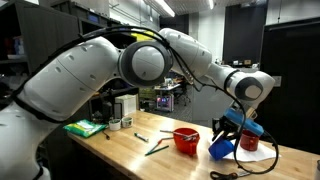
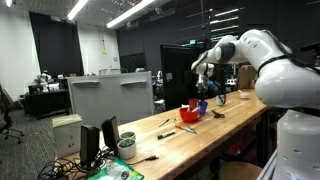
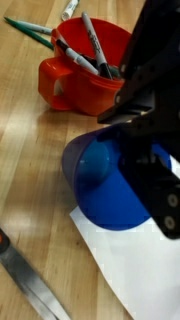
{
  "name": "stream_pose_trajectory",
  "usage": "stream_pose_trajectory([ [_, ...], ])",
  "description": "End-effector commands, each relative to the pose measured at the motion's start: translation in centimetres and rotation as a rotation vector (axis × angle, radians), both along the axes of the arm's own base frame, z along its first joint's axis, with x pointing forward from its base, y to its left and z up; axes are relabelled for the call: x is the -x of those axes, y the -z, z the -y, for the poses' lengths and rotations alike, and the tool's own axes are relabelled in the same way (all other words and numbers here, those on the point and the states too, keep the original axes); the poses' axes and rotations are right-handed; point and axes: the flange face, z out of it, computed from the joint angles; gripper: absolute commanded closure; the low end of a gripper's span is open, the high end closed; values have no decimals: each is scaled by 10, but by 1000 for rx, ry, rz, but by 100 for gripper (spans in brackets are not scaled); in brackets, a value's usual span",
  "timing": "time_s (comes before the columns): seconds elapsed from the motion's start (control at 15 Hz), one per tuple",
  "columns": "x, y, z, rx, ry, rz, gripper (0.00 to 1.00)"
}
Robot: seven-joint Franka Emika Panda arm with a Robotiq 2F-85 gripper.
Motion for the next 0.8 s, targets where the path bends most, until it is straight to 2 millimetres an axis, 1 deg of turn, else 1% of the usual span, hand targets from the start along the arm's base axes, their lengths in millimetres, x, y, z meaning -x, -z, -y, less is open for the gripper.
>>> stream_pose_trajectory([
  [0.0, -2, 0, 4, -5, 25, -6, 54],
  [0.33, -5, -1, 3, 17, 23, 5, 19],
  [0.4, -9, -2, -1, 22, 24, 9, 13],
  [0.47, -10, -4, -2, 27, 22, 13, 5],
  [0.6, -13, -7, -3, 43, 18, 25, 0],
  [0.73, -17, -9, -6, 62, 14, 38, 0],
])
